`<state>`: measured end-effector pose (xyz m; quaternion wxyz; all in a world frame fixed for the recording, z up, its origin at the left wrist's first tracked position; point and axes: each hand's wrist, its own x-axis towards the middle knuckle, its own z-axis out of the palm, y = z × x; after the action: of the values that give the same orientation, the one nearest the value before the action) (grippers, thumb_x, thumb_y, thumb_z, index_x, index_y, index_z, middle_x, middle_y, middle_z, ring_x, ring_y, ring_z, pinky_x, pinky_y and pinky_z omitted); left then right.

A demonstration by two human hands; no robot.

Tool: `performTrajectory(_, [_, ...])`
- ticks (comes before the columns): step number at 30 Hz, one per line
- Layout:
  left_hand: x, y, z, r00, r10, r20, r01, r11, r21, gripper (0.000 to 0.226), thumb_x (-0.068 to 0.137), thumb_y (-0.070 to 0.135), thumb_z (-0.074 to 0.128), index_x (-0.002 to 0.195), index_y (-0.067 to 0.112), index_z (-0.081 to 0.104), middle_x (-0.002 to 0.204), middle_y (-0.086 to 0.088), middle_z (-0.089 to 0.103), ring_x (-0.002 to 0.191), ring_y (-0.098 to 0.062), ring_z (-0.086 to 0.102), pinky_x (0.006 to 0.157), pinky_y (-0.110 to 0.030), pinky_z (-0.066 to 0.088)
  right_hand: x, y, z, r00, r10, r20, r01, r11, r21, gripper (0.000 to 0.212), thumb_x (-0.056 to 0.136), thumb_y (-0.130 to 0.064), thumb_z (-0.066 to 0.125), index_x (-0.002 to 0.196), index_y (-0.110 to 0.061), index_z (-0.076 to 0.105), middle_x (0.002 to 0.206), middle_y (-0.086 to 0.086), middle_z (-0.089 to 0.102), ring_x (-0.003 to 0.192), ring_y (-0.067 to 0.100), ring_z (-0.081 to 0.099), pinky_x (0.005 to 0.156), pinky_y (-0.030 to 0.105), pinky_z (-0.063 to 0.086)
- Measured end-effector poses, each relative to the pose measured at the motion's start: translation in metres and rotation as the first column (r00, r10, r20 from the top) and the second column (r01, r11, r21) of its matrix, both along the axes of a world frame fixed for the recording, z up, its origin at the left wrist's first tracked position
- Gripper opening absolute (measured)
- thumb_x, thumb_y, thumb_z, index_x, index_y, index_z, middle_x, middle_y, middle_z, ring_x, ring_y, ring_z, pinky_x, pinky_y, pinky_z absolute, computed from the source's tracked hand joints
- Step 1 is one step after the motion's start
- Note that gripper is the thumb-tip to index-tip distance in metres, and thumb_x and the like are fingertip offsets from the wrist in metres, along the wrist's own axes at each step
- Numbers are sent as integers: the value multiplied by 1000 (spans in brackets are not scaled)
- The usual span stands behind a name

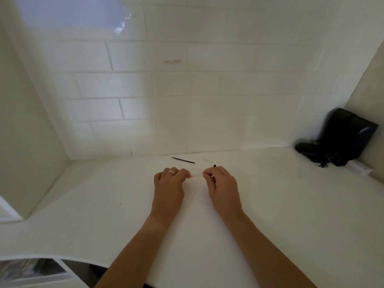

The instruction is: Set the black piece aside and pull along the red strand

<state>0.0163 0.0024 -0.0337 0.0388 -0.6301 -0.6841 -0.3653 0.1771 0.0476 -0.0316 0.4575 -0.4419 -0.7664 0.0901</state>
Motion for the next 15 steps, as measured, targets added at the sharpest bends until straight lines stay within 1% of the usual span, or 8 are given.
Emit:
performTrajectory(2, [0,0,-2,1000,-17,-9,17,1000,0,49,75,-8,46,101,27,69,84,11,63,90,-13,58,88,-28,29,0,-1,1,1000,-6,-14,6,1000,31,13,96,-11,61,101,-13,72,95,-3,68,80,8,61,78,23,52])
performTrajectory(4, [0,1,-3,1000,-6,8,6,1000,-2,48,76,-10,49,99,27,69,85,12,62,91,-12,58,86,-26,27,1,-3,5,998,-46,-53,48,998,38,19,97,-13,58,111,-15,70,104,-4,67,82,10,63,77,24,53])
performTrajectory(6, [0,2,-2,999,33,15,-33,999,-3,41,81,-8,51,97,26,68,86,11,61,92,-14,58,83,-24,23,4,1,11,980,-159,-117,158,987,-17,22,96,-12,56,114,-19,66,110,-3,62,81,14,63,73,28,52])
performTrajectory(7, [0,3,-2,998,55,10,-54,998,-8,35,86,-5,52,97,25,67,87,10,61,93,-15,57,81,-24,21,7,5,13,967,-229,-112,224,973,-60,23,95,-11,55,114,-20,64,111,-3,59,83,16,63,71,30,52])
performTrajectory(9, [-1,5,-3,997,75,5,-75,997,-24,29,91,0,52,98,25,66,89,9,61,95,-17,55,82,-24,20,10,16,15,948,-318,2,315,939,-139,26,95,-10,55,118,-21,63,114,1,56,94,22,62,70,30,48])
performTrajectory(10, [0,5,-2,997,75,6,-75,997,-31,28,92,1,52,98,25,66,89,8,60,95,-17,54,83,-24,21,10,21,15,943,-323,83,333,928,-166,27,96,-11,55,120,-20,62,116,3,55,101,23,60,70,30,47])
performTrajectory(13, [-1,5,-1,997,77,7,-77,996,-49,30,90,-1,51,96,25,64,88,8,58,94,-16,52,83,-24,22,3,35,11,935,-241,261,299,929,-216,30,97,-13,54,125,-20,61,117,5,55,112,24,52,78,35,49])
performTrajectory(15, [-1,4,-1,997,79,5,-78,995,-55,32,87,-2,51,96,25,64,88,9,59,94,-15,52,83,-24,23,-3,44,10,929,-172,327,252,942,-220,25,97,-12,53,118,-18,65,110,5,57,108,25,52,79,37,51])
